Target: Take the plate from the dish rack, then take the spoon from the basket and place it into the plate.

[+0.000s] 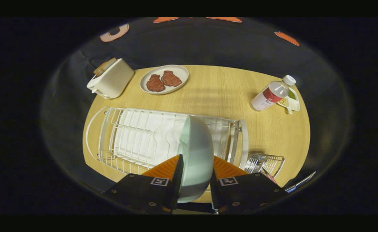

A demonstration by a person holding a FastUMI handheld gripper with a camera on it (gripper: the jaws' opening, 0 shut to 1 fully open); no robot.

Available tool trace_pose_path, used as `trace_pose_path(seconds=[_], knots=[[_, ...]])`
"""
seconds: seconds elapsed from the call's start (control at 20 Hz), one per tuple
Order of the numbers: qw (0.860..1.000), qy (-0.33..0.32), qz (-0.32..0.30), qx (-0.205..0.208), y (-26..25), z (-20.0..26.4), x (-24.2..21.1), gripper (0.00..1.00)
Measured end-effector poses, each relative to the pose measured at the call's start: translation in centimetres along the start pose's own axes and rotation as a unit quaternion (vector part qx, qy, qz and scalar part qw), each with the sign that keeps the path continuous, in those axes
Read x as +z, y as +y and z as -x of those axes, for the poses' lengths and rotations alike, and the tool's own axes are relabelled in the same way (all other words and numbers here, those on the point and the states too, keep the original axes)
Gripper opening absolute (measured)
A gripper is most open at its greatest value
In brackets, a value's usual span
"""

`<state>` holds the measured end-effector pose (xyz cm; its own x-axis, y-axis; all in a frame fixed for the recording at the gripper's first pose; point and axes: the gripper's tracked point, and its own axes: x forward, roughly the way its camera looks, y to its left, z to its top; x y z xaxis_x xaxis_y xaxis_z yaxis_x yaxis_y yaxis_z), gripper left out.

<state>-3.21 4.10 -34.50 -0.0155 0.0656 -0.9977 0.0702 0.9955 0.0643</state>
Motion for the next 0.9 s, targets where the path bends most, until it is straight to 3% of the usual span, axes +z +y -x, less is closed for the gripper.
trace_pose_path(seconds=[0.35, 0.6, 0.9], knots=[[0.998, -0.029, -0.022, -0.049, -1.8, 1.4, 0.1, 0.32], [0.991, -0.079, -0.022, -0.101, -3.8, 3.2, 0.8, 0.30], [0.988, -0.117, -0.041, -0.089, -4.7, 6.4, 0.1, 0.27]])
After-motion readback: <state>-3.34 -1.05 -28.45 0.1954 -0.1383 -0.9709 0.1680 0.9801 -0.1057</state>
